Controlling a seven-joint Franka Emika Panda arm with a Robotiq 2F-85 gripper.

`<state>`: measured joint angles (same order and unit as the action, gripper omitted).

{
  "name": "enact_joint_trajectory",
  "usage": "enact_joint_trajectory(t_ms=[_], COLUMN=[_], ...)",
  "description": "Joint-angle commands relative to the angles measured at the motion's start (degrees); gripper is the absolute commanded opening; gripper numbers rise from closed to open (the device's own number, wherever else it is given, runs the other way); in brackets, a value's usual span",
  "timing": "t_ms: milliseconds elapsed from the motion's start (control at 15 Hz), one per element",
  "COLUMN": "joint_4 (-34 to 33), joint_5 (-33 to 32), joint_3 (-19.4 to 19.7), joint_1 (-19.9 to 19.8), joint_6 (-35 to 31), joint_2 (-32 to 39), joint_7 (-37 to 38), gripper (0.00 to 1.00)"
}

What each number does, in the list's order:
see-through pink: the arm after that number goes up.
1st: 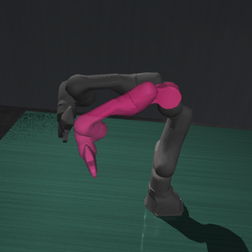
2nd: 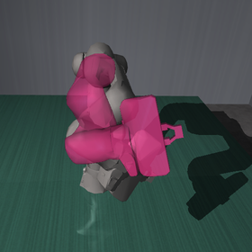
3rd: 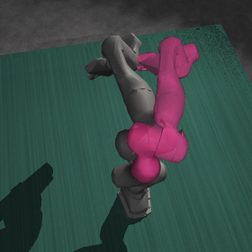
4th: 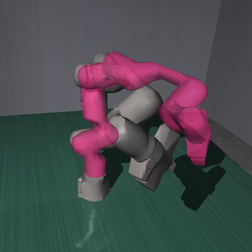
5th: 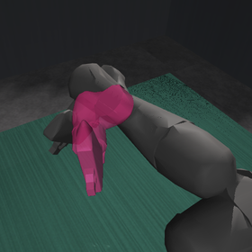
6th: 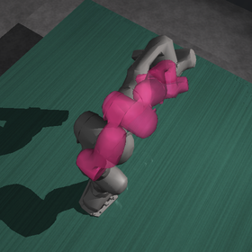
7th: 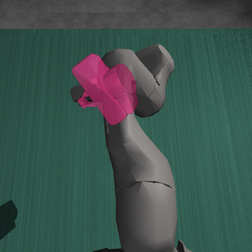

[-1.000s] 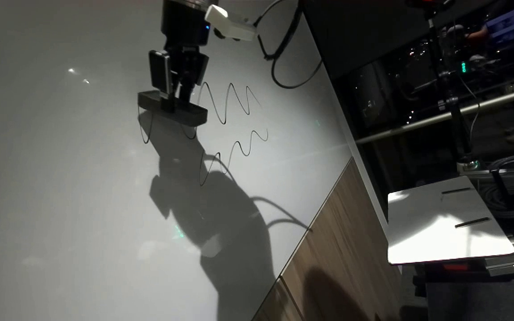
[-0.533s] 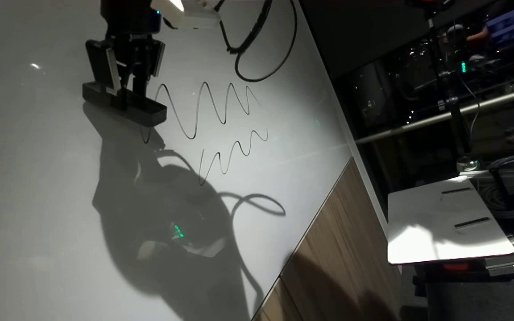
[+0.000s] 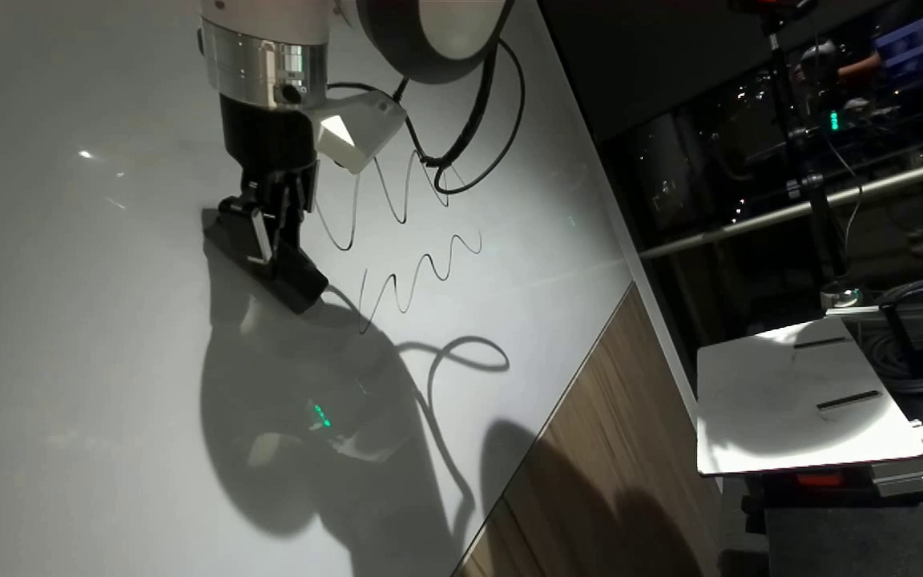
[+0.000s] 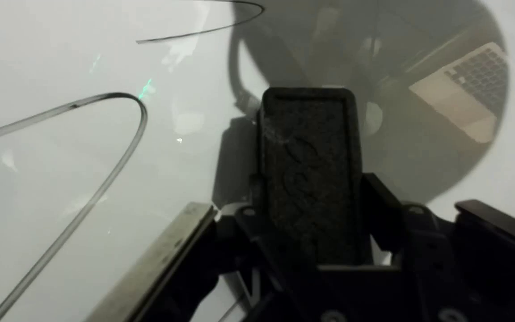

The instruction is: Use the eraser to wipe the whiteboard.

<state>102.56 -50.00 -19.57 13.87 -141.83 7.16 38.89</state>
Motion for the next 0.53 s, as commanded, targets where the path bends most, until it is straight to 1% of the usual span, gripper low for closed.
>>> enact_joint_trajectory(t_ms=[0,267,333,400,467], joint_4=[-4.03,-2.77,-2.52,-0.86,-0.66], joint_5=[-0.87,3.10,3.94,3.70,4.03], joint_3=[4.64,6.37,6.66,7.55,8.06], joint_1=[0.73,-0.24,-0.24,-0.82,-1.11], joint_6=[1.47,2.55,3.44,2.49,3.04], joint_2=[2.65,-1.39,-2.52,-3.29,-4.29], joint_7=[-1.95,-4.11,-3.95,-2.76,-2.37], gripper=[0.29,0.29,0.29,0.29,0.29])
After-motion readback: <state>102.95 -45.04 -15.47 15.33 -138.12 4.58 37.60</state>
